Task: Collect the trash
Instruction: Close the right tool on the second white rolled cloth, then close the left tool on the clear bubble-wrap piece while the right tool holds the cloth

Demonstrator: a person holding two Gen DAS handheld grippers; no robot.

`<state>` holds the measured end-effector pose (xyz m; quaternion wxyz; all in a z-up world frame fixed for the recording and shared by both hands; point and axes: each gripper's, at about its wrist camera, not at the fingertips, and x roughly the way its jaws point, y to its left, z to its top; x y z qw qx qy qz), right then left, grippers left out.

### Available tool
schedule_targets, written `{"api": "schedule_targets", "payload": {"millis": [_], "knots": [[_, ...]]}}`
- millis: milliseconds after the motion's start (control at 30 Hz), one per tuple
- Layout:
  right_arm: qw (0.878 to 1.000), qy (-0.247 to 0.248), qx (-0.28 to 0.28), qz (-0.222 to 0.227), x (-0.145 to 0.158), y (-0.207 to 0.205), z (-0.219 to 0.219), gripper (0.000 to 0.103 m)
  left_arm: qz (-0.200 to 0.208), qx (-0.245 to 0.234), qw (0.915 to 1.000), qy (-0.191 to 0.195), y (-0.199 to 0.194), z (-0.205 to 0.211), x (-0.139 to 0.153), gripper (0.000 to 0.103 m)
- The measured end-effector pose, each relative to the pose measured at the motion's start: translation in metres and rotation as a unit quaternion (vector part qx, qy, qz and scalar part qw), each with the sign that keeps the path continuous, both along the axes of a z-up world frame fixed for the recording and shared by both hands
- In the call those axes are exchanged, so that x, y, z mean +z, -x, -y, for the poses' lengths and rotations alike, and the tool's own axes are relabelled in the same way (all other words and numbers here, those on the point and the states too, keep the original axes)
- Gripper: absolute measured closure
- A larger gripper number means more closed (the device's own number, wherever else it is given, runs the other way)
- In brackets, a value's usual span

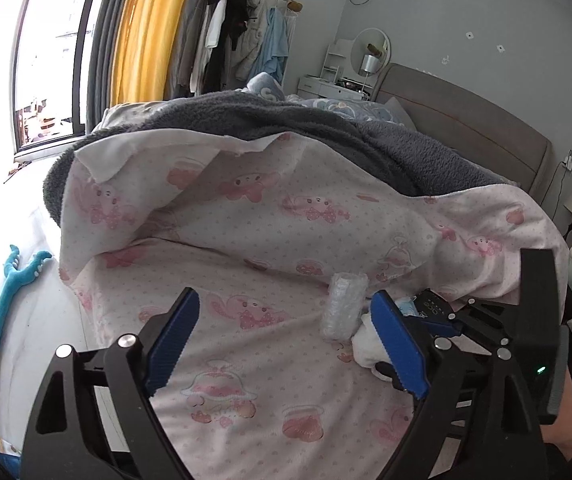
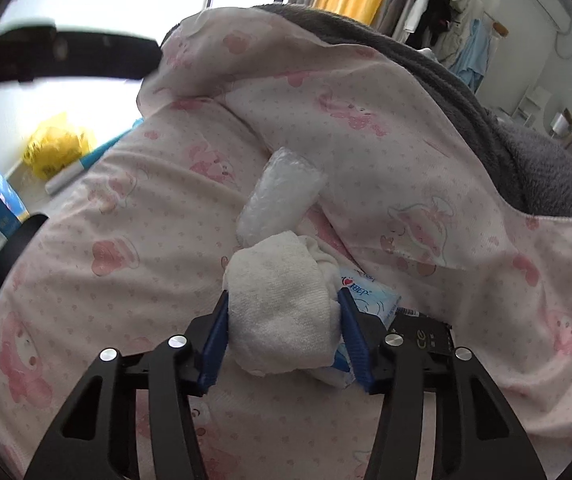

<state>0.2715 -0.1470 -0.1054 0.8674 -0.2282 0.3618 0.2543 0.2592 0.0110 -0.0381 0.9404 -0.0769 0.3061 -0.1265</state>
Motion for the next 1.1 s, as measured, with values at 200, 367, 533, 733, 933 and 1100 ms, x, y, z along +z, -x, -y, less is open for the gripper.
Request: {"api": "schedule_targets", "payload": {"millis": [200,367,533,733,933,1100], "knots": [[0.998,-0.055,-0.013,0.004,0.019,0.003,0.02,0.051,0.002,-0.013,0.9999,-0.004,-0.012,0.014,-0.007,0.022],[0.995,-0.093,-0.031,0.008,0.033,0.004,0.039,0.051,0.0,-0.023,0.9997,-0.004,-0.022,0.026,-0.015,0.025],[0.99,-0.127,-0.056,-0.004,0.034,0.001,0.066,0.051,-0.008,-0.038,0.9992,-0.014,-0.031,0.04,-0.025,0.03],[0.978,-0.187,-0.085,-0.028,0.034,-0.003,0.096,0.051,-0.013,-0.046,0.9988,-0.014,-0.039,0.052,-0.034,0.036],[0.969,-0.222,-0.1,-0.05,0.03,0.002,0.113,0.051,-0.021,-0.057,0.9978,-0.026,-0.045,0.066,-0.044,0.046],[0.965,-0.234,-0.107,-0.053,0.029,0.008,0.121,0.051,-0.027,-0.063,0.9973,-0.028,-0.049,0.077,-0.048,0.054]]}}
